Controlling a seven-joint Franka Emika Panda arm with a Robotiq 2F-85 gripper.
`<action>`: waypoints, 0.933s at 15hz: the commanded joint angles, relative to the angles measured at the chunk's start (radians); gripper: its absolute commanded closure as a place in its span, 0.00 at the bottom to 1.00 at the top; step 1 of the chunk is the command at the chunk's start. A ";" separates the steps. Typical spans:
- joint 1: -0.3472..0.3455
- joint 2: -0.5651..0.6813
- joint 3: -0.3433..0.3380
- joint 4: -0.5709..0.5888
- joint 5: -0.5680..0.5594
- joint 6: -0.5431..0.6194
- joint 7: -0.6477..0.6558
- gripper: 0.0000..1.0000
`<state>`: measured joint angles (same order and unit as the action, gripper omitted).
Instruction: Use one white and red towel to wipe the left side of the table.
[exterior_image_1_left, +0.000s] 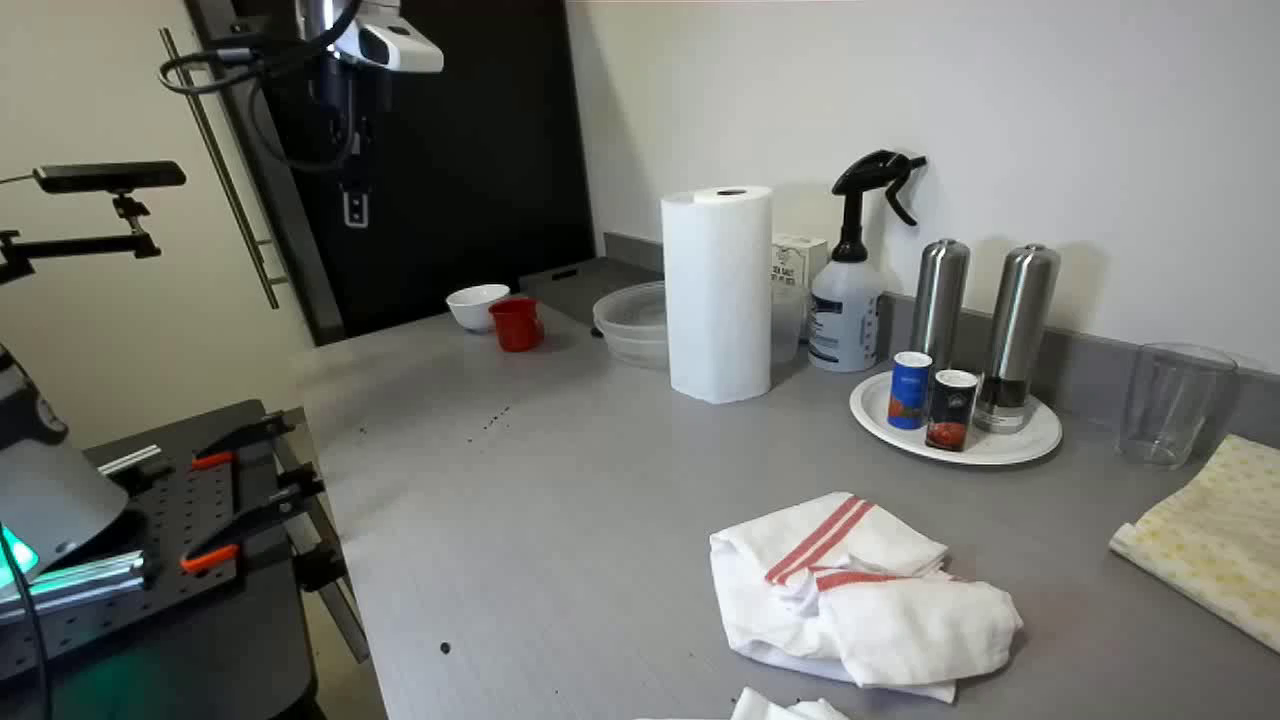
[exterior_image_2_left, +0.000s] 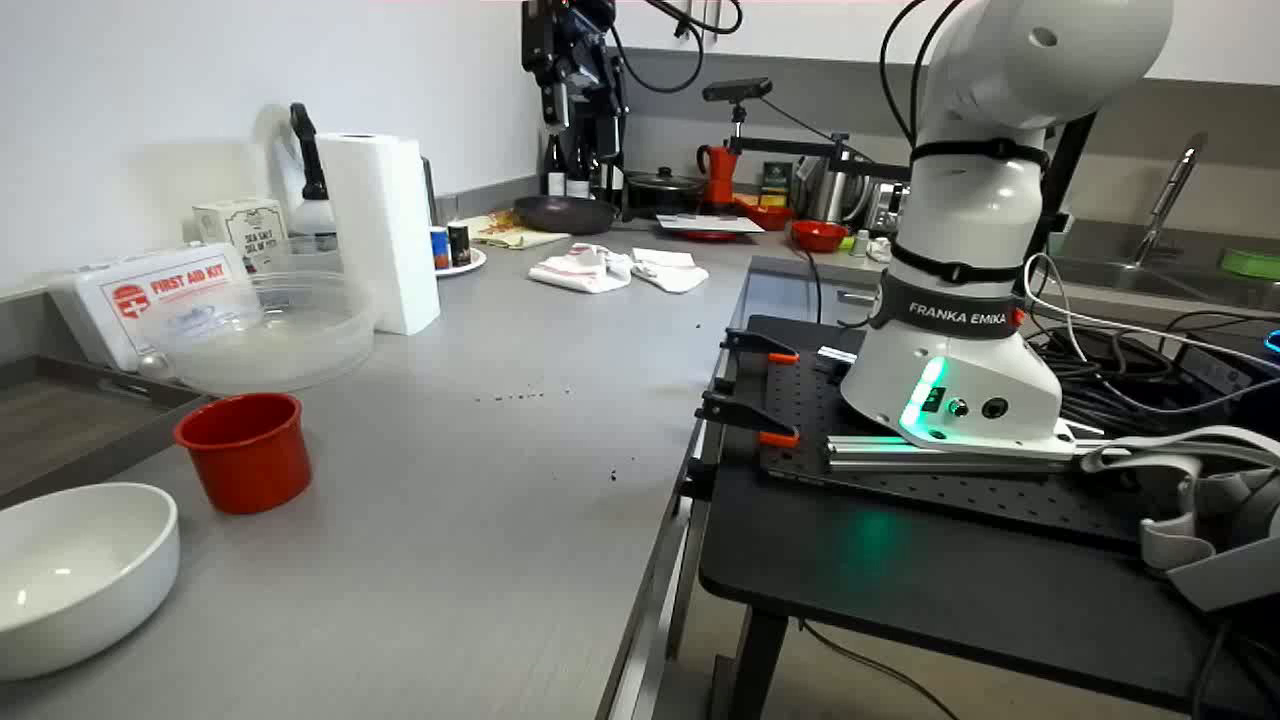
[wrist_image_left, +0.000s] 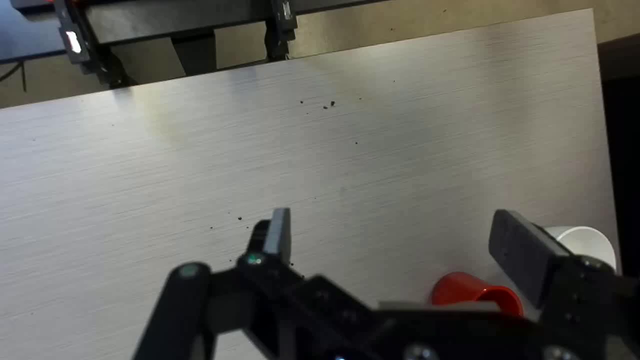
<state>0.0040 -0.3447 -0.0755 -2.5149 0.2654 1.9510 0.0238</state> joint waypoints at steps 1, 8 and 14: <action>-0.012 0.001 0.011 0.001 0.003 -0.002 -0.003 0.00; -0.012 0.001 0.011 0.001 0.003 -0.002 -0.003 0.00; -0.034 0.050 -0.007 0.048 -0.003 -0.018 -0.004 0.00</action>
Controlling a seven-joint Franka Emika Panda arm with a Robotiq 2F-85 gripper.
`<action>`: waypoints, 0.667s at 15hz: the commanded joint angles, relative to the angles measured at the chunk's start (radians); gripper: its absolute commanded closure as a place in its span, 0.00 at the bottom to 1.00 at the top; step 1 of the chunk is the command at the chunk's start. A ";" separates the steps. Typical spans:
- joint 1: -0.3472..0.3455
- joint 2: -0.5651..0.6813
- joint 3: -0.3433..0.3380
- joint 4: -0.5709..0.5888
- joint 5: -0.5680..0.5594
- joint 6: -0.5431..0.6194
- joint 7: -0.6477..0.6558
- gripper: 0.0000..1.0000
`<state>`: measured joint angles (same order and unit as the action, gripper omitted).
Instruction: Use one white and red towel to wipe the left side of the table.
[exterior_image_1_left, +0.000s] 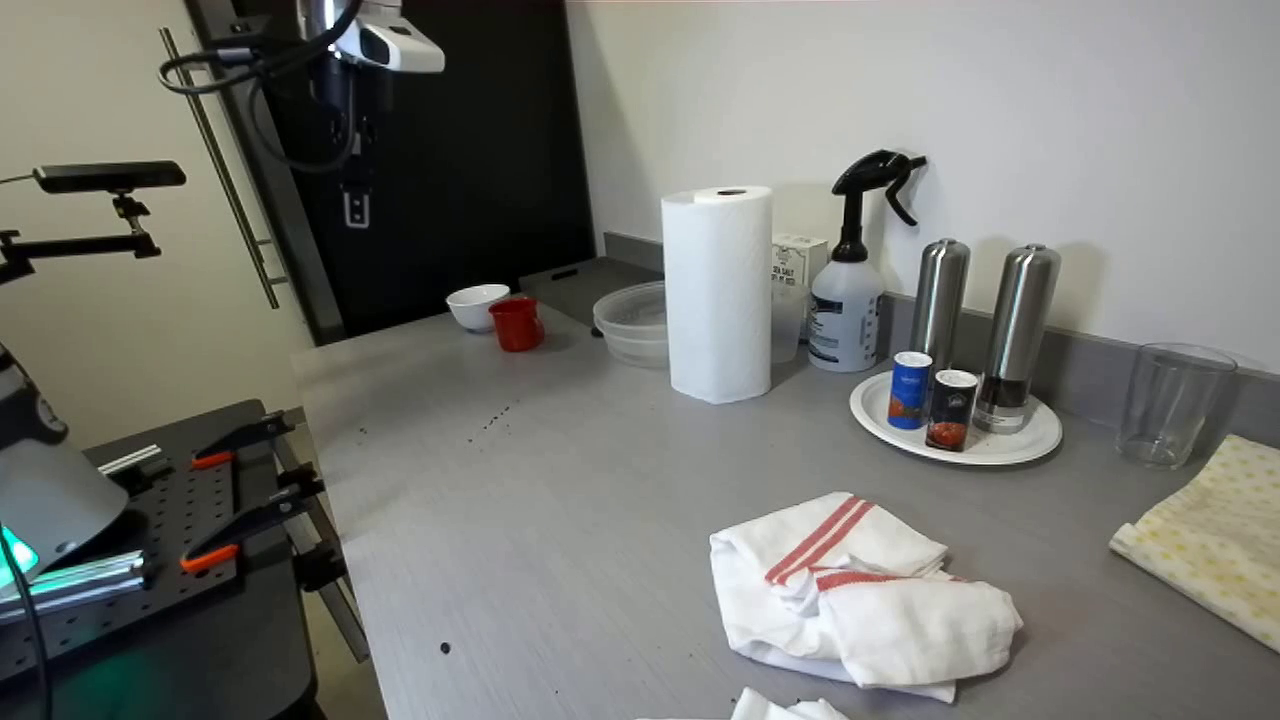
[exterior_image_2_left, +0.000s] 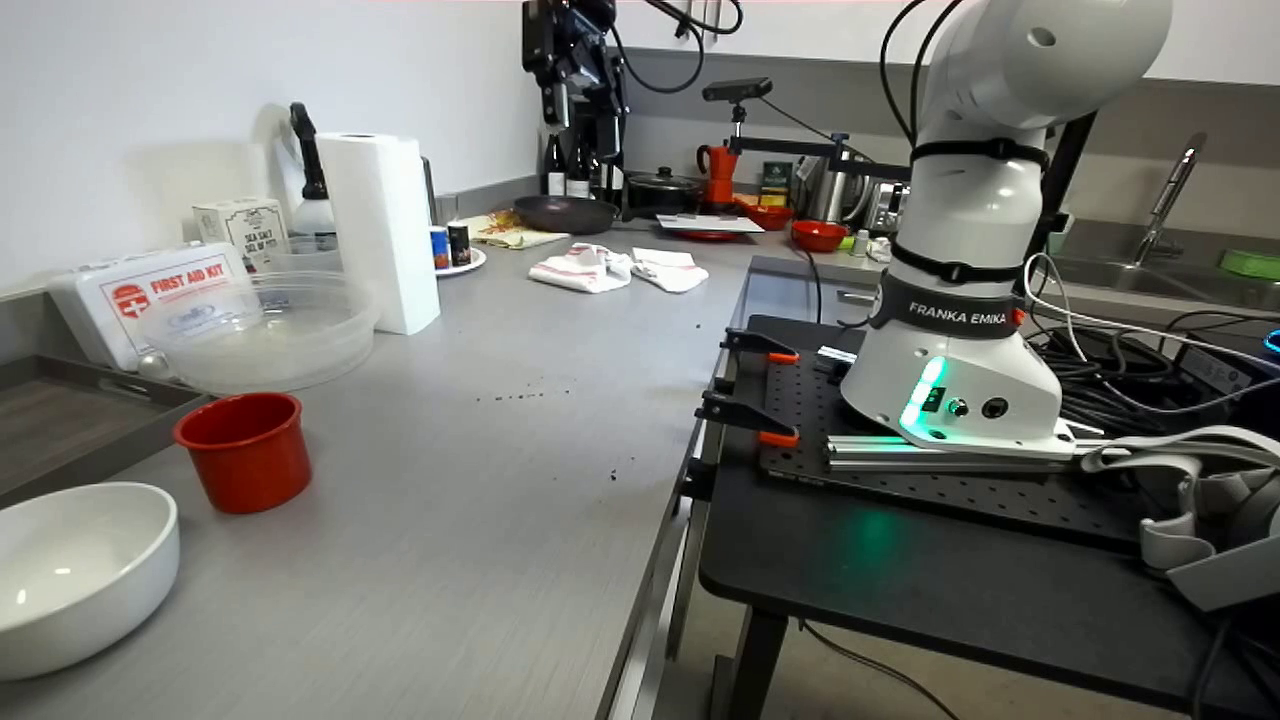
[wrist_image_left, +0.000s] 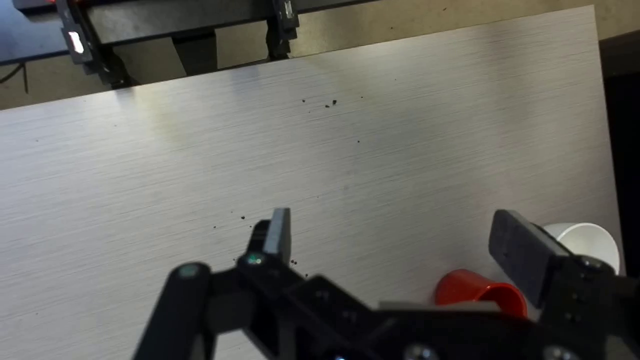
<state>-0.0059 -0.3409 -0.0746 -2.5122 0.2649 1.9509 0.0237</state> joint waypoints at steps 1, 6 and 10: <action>-0.042 0.072 -0.013 0.067 -0.015 -0.007 0.016 0.00; -0.135 0.229 -0.075 0.214 -0.039 -0.008 0.051 0.00; -0.201 0.356 -0.129 0.341 -0.048 0.004 0.110 0.00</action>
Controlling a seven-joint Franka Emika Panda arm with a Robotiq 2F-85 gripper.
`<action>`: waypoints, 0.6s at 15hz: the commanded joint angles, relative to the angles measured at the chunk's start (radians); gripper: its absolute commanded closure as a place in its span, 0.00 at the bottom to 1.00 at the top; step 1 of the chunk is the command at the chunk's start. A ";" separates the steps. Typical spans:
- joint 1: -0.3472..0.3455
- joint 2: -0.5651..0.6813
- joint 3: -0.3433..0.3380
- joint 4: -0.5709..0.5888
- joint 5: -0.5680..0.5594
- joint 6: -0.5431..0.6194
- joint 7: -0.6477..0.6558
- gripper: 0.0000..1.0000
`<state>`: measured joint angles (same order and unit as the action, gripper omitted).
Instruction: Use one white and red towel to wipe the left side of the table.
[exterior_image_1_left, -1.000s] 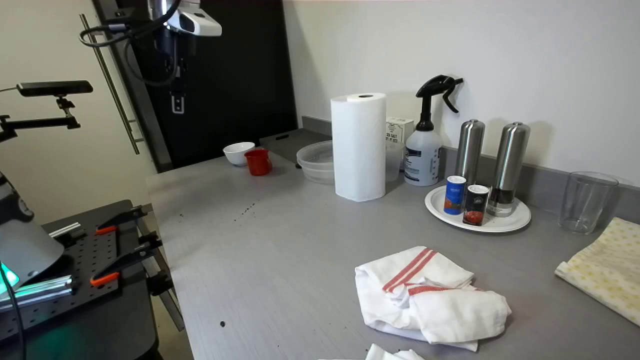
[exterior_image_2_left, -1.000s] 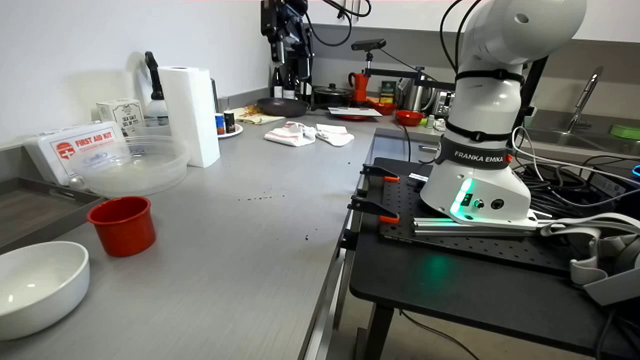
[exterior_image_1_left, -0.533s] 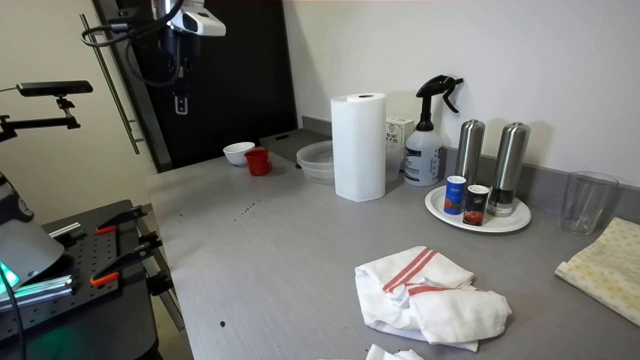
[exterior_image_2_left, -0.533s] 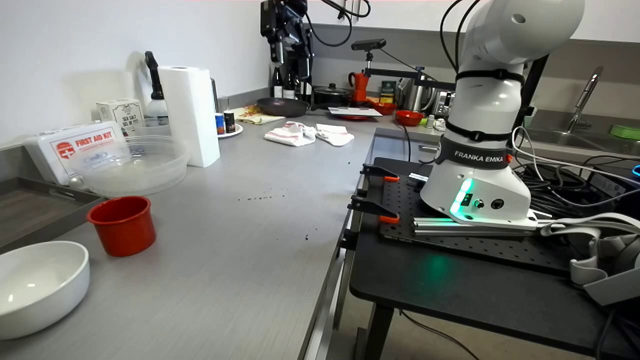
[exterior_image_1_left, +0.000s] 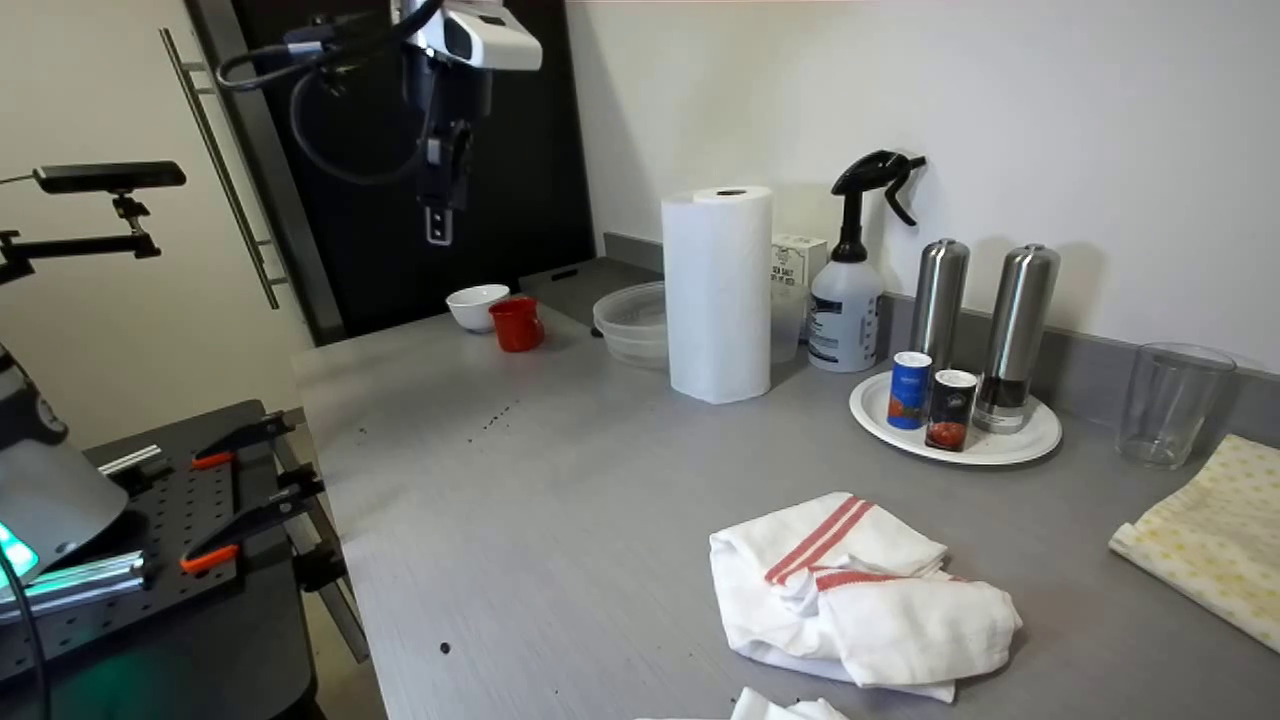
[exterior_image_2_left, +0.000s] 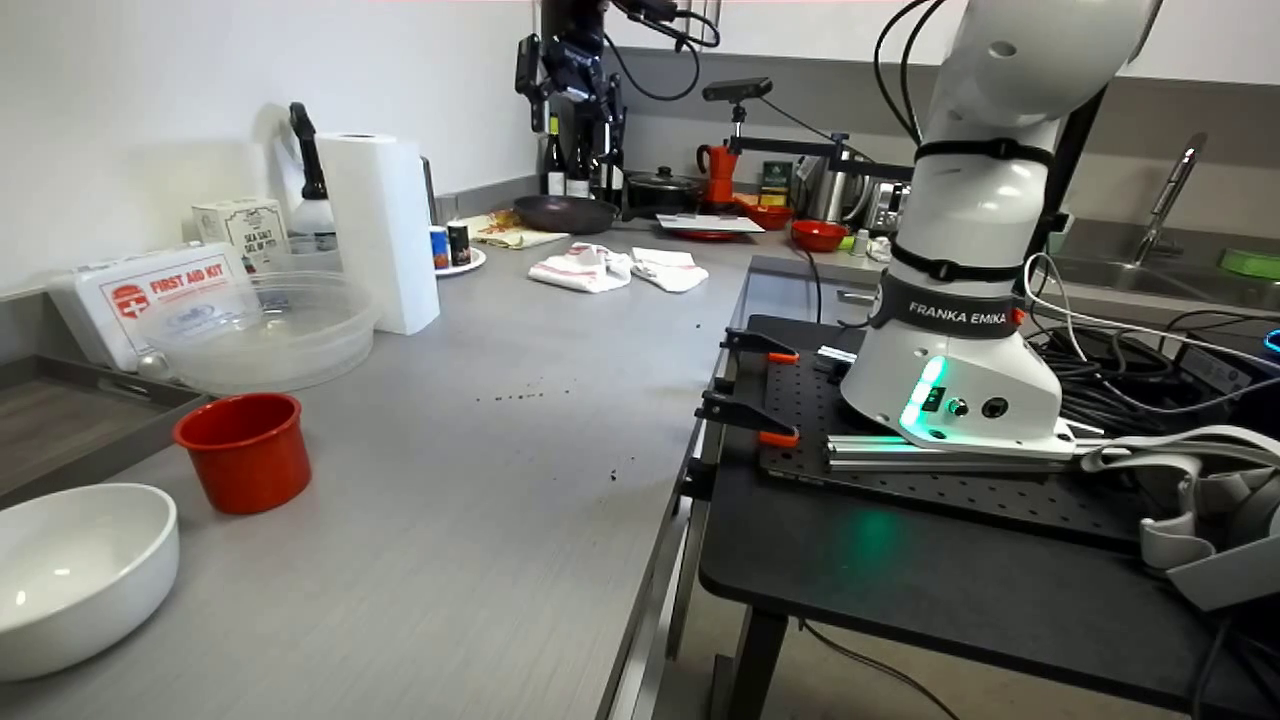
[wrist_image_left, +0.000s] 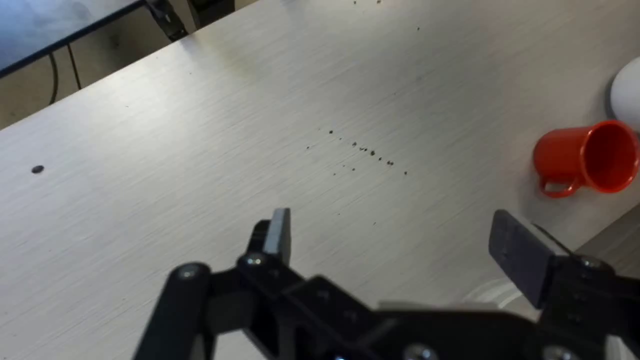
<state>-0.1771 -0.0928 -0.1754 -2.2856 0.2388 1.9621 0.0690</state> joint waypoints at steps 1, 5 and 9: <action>-0.043 0.138 -0.041 0.144 -0.018 -0.004 0.084 0.00; -0.101 0.257 -0.097 0.261 0.011 -0.003 0.169 0.00; -0.165 0.370 -0.143 0.369 0.057 -0.036 0.226 0.00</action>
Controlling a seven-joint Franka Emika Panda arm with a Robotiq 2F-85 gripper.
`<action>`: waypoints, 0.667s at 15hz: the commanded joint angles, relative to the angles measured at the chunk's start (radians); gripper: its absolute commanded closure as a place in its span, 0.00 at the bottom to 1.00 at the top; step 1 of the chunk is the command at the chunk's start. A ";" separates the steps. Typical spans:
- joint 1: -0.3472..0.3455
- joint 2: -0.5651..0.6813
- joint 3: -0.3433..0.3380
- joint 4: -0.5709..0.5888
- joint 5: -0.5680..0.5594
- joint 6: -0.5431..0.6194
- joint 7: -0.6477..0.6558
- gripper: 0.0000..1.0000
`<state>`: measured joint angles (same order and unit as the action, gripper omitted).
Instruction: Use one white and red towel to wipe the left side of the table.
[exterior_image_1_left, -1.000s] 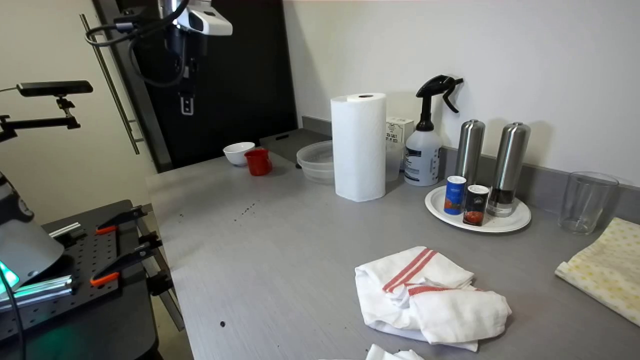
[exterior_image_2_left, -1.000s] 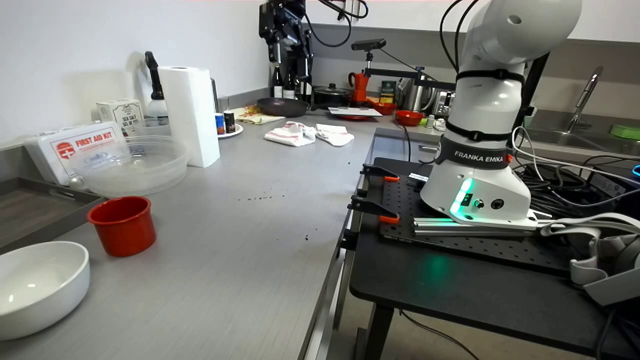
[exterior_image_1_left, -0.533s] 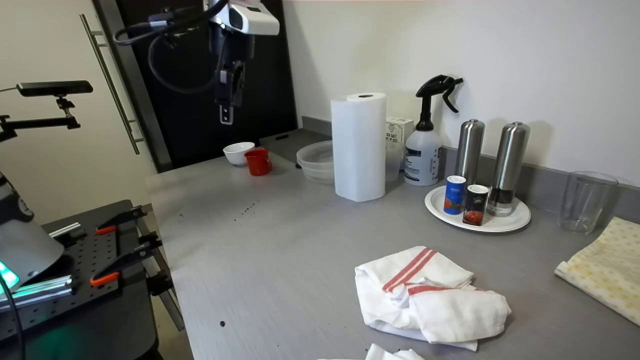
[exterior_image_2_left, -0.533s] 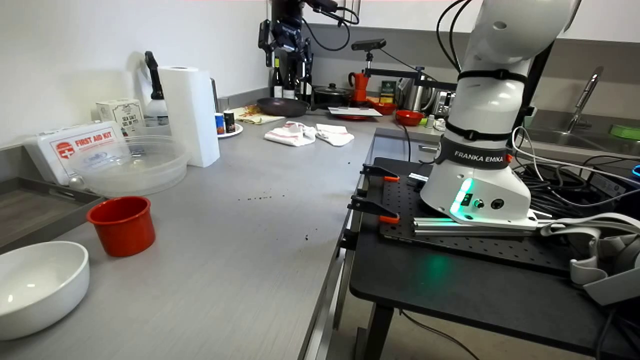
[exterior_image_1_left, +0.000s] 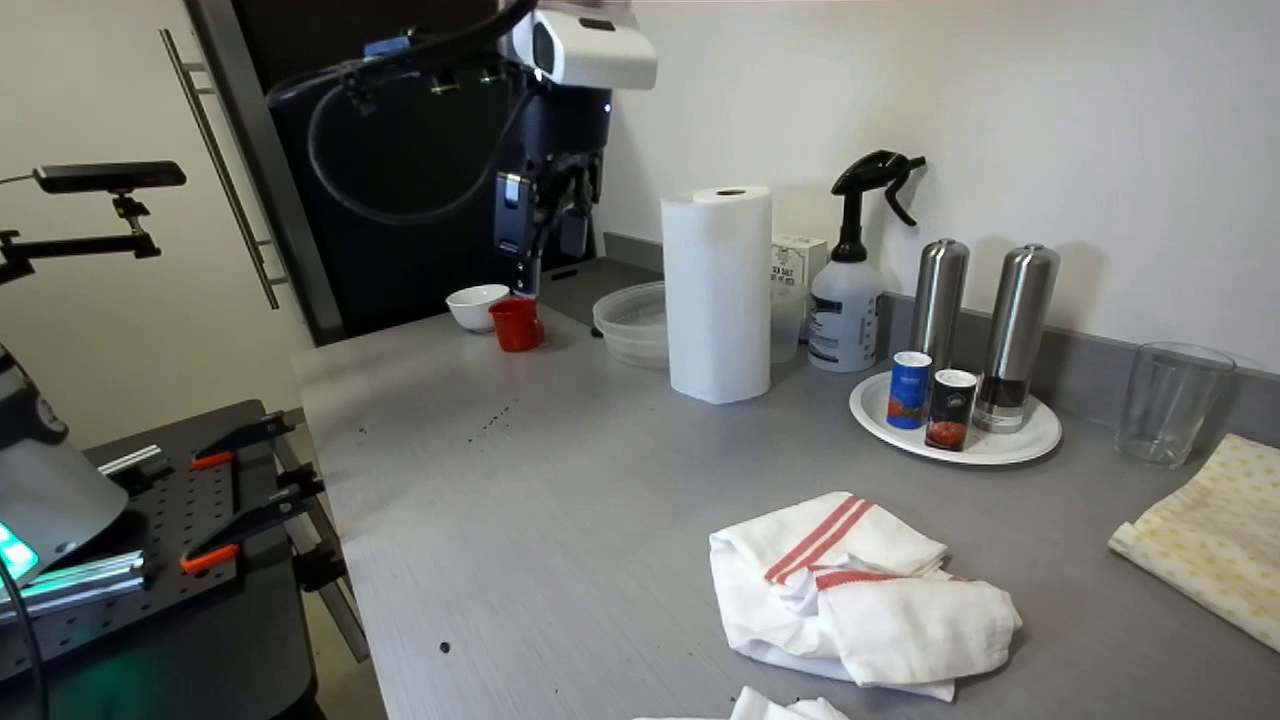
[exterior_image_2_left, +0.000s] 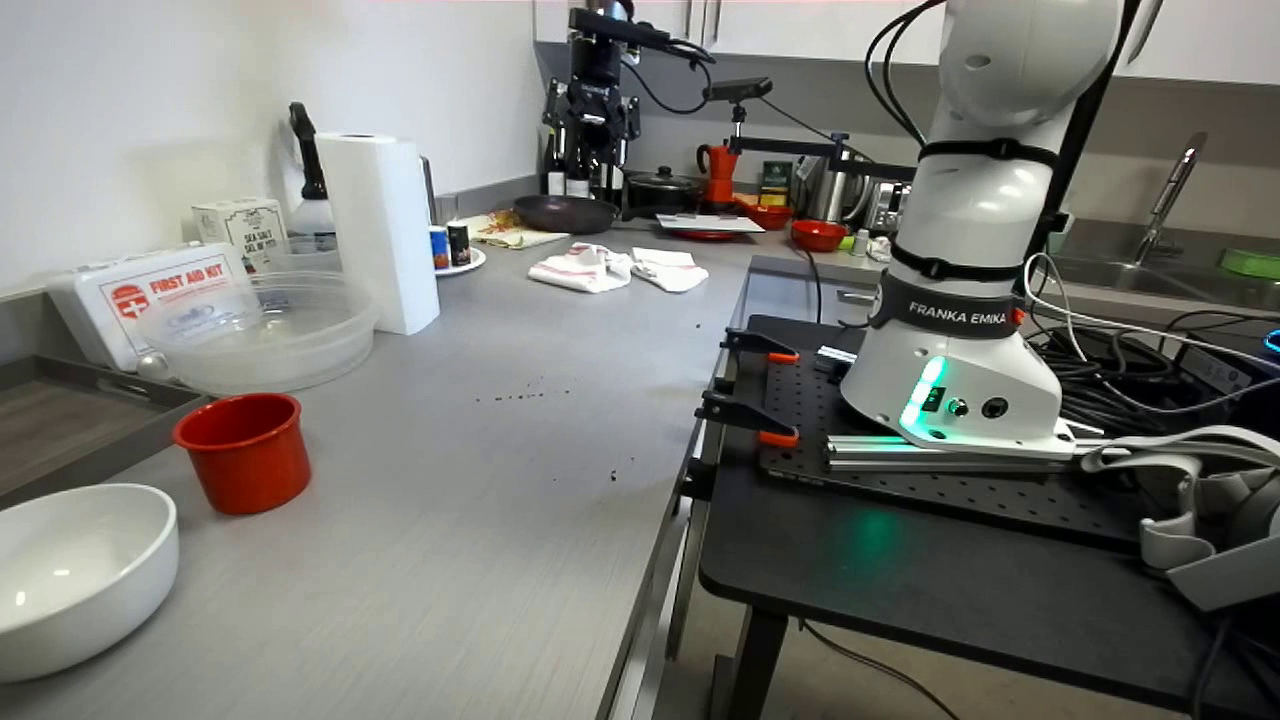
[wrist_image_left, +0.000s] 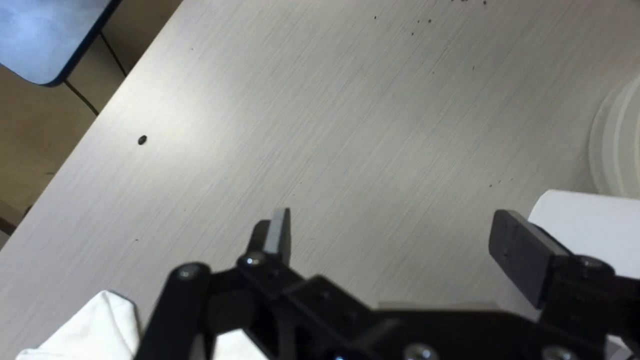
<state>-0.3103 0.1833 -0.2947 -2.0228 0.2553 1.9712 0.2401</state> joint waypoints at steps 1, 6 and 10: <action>-0.045 0.122 -0.031 0.132 0.047 -0.046 0.069 0.00; -0.073 0.263 -0.046 0.264 0.017 -0.008 0.153 0.00; -0.082 0.377 -0.054 0.381 -0.022 0.016 0.190 0.00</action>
<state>-0.3881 0.4630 -0.3390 -1.7588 0.2642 1.9917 0.3908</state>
